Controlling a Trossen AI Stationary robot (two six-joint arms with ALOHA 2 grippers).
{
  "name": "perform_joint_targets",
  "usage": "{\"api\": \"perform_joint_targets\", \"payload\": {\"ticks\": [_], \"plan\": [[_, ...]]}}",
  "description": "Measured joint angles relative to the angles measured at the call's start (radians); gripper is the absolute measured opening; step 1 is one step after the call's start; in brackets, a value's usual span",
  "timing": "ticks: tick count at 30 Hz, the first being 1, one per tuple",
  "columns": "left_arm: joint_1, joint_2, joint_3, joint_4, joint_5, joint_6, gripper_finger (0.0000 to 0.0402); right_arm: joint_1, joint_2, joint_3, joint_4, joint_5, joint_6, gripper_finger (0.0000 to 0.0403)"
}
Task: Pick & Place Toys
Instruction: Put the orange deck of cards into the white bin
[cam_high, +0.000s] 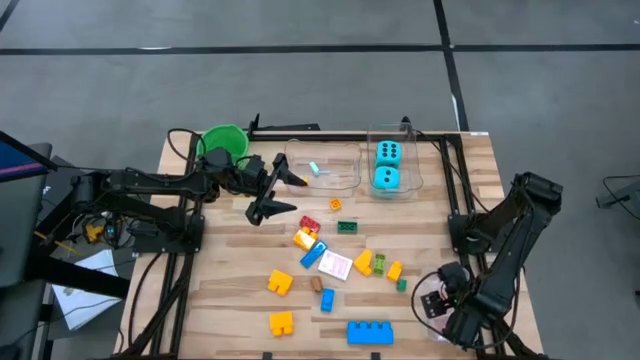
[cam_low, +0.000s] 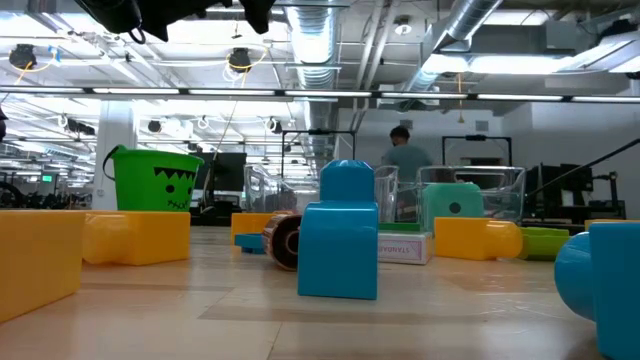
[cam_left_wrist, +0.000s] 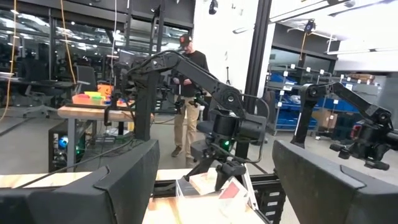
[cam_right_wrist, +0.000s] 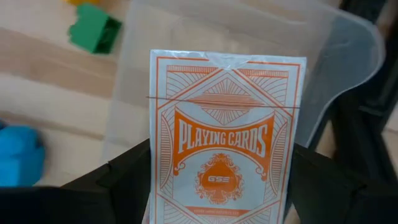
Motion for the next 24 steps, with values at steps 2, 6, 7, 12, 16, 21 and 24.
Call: {"api": "perform_joint_targets", "payload": {"ticks": [2, 6, 7, 12, 16, 21, 24], "plan": [[0.0, 0.0, 0.0, 0.0, 0.0, -0.002, 0.031, 0.005, 0.008, -0.001, -0.021, -0.011, 0.0, 0.0297], [0.0, 0.0, 0.0, 0.0, 0.0, -0.007, 0.031, -0.001, 0.025, -0.002, -0.038, -0.02, 0.0, 0.0297], [0.0, 0.0, 0.0, 0.001, 0.0, -0.007, 0.031, -0.006, 0.031, -0.002, -0.038, -0.021, 0.0, 0.0297], [0.0, 0.0, 0.0, 0.001, 0.0, -0.008, 0.031, -0.028, 0.061, -0.002, -0.036, -0.024, 0.005, 0.0297], [0.0, 0.0, 0.0, 0.001, 0.0, -0.008, 0.031, -0.047, 0.085, -0.002, -0.039, -0.052, 0.007, 0.0297], [0.0, 0.0, 0.0, 0.001, 0.0, -0.007, 0.031, -0.062, 0.106, -0.002, -0.036, -0.07, 0.008, 0.0297], [0.0, 0.0, 0.0, 0.0, 0.0, -0.007, 0.031, -0.07, 0.114, -0.003, -0.032, -0.072, 0.007, 0.0297]]}}
